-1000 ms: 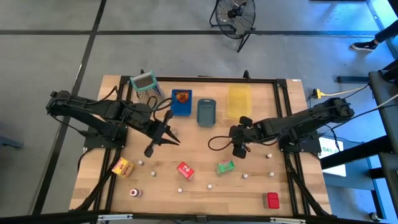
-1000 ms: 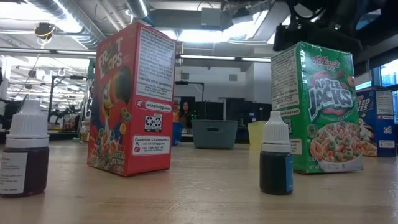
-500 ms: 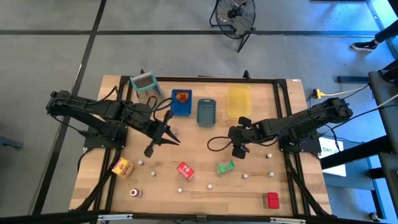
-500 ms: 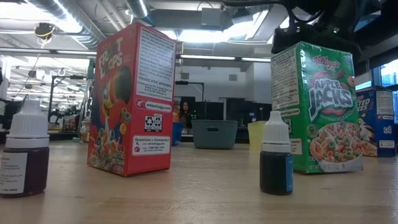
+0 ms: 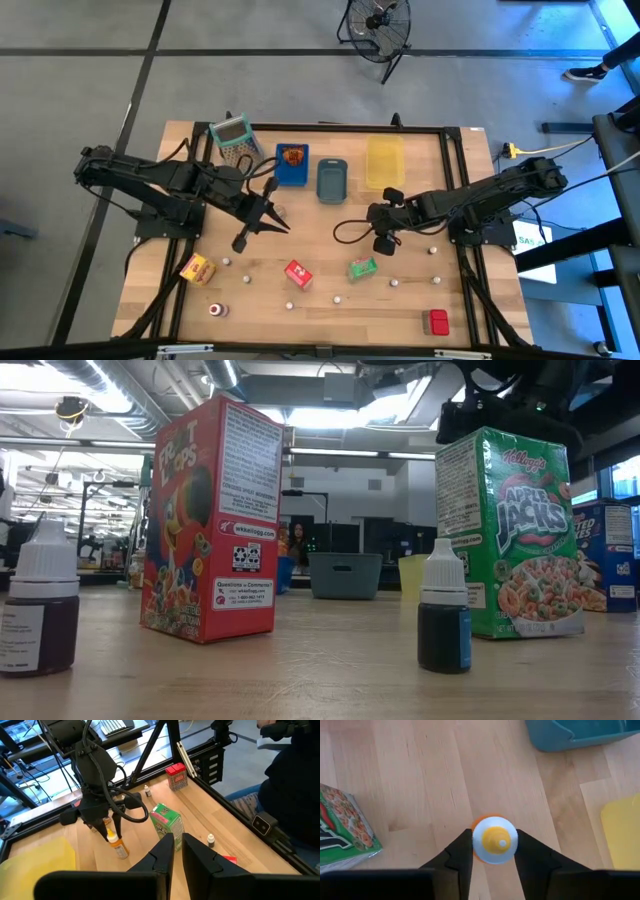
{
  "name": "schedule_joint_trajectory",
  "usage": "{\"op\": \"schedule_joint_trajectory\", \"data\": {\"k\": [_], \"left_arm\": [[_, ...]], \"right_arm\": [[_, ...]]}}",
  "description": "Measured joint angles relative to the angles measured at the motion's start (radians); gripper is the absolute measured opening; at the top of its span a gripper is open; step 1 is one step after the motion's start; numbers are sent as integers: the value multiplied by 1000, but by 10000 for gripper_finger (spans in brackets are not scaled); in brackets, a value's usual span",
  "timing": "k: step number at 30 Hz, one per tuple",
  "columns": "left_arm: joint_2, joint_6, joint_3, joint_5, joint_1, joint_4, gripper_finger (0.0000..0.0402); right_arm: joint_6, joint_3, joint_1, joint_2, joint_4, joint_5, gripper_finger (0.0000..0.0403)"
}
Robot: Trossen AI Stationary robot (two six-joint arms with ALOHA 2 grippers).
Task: Pick & Place Kitchen Items
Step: Put the big yellow food coloring bottle into the dark green bin
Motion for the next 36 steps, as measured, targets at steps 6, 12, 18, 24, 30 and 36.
{"op": "schedule_joint_trajectory", "data": {"k": [6, 12, 18, 24, 30, 36], "left_arm": [[0, -1, 0, 0, 0, 0, 31], [0, -1, 0, 0, 0, 1, 31], [0, -70, 1, 0, 0, 6, 31], [-6, -119, 2, 0, 0, 0, 31], [-6, -139, 2, 0, 0, 1, 31], [-6, -139, 2, -4, -13, 0, 31]], "right_arm": [[-22, 76, 2, 1, -71, 30, 120], [-22, 211, 0, 1, -193, 35, 120], [-27, 348, -34, 1, -289, 49, 120], [-113, 441, -132, 1, -299, 35, 120], [-178, 482, -254, 0, -231, -42, 120], [-234, 484, -379, 18, -124, -185, 120]]}}
